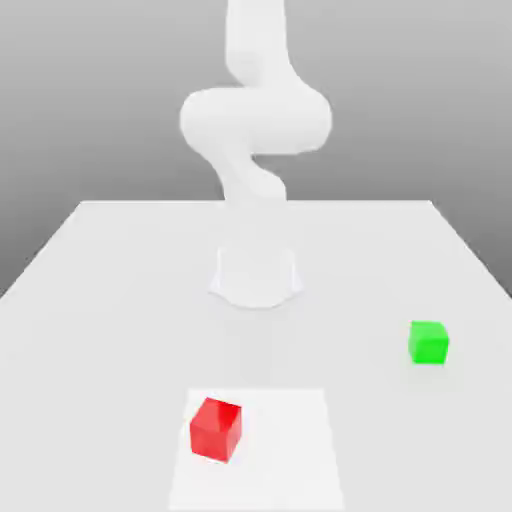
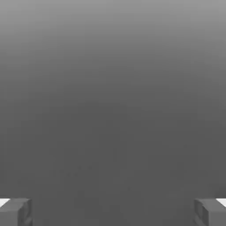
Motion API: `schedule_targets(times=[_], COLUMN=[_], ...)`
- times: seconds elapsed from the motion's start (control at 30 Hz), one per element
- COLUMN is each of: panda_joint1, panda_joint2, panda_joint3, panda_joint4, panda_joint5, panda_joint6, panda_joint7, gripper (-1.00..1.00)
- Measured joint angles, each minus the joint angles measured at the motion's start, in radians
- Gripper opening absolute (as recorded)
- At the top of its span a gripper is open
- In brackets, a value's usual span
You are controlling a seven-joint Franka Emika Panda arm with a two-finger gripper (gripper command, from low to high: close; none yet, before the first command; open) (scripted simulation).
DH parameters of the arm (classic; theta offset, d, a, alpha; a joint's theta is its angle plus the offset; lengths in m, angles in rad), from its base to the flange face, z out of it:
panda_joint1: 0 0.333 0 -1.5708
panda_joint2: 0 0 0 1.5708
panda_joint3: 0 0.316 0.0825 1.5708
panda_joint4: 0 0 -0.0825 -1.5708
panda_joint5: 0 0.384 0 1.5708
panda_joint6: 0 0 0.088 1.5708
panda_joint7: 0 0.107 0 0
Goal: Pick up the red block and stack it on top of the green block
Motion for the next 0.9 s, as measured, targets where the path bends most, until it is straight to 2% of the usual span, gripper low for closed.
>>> schedule_targets(times=[0.67, 0.87, 0.9], panda_joint1=[-0.102, -0.104, -0.104], panda_joint2=[0.733, 0.95, 0.979], panda_joint3=[-0.008, -0.006, -0.006], panda_joint4=[-0.344, -0.335, -0.331], panda_joint5=[-0.001, 0.006, 0.006], panda_joint6=[0.395, 0.569, 0.594], panda_joint7=[0.191, 0.195, 0.195], gripper=[0.0, 0.0, -1.0])
